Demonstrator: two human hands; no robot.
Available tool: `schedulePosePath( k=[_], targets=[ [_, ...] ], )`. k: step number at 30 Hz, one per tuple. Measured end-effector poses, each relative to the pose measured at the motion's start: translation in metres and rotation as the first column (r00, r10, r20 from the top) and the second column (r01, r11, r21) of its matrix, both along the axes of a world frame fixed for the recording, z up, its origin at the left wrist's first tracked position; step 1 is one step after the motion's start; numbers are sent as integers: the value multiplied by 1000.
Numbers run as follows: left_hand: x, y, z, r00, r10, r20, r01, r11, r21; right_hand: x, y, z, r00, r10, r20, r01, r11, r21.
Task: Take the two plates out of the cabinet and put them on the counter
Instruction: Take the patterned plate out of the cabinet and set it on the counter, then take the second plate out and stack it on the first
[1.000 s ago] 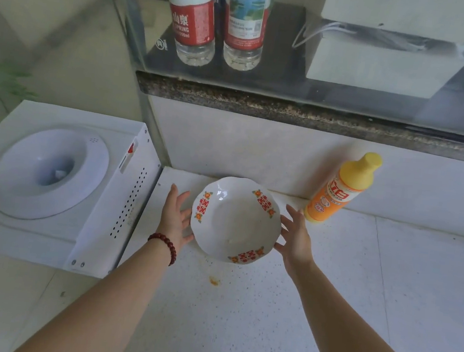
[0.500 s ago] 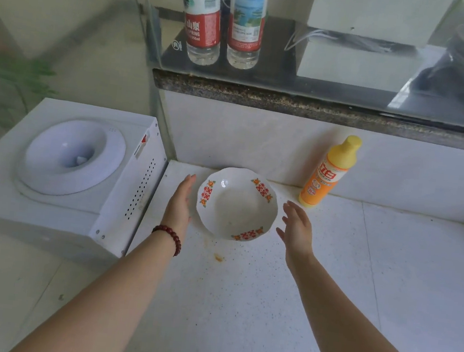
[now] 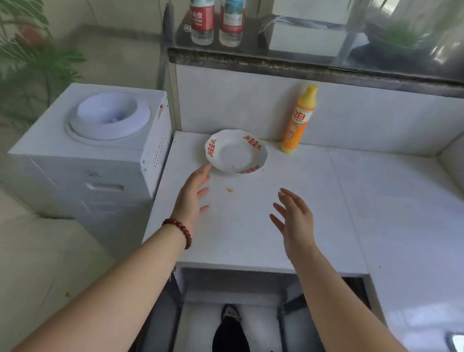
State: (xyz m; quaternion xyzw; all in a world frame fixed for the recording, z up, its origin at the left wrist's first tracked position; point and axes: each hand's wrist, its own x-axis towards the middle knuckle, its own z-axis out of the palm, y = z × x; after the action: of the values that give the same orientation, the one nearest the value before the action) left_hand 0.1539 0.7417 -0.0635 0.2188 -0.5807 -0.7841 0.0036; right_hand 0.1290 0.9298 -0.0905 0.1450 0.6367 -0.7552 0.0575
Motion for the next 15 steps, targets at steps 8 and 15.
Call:
schedulePosePath(
  k=[8, 15],
  targets=[
    [96, 26, 2, 989, -137, -47, 135, 990, -30, 109, 24, 9, 998, -61, -10, 61, 998, -17],
    [127, 54, -3, 977, -208, -45, 207, 978, -14, 153, 50, 1, 995, -105, 4, 105, 994, -26]
  ],
)
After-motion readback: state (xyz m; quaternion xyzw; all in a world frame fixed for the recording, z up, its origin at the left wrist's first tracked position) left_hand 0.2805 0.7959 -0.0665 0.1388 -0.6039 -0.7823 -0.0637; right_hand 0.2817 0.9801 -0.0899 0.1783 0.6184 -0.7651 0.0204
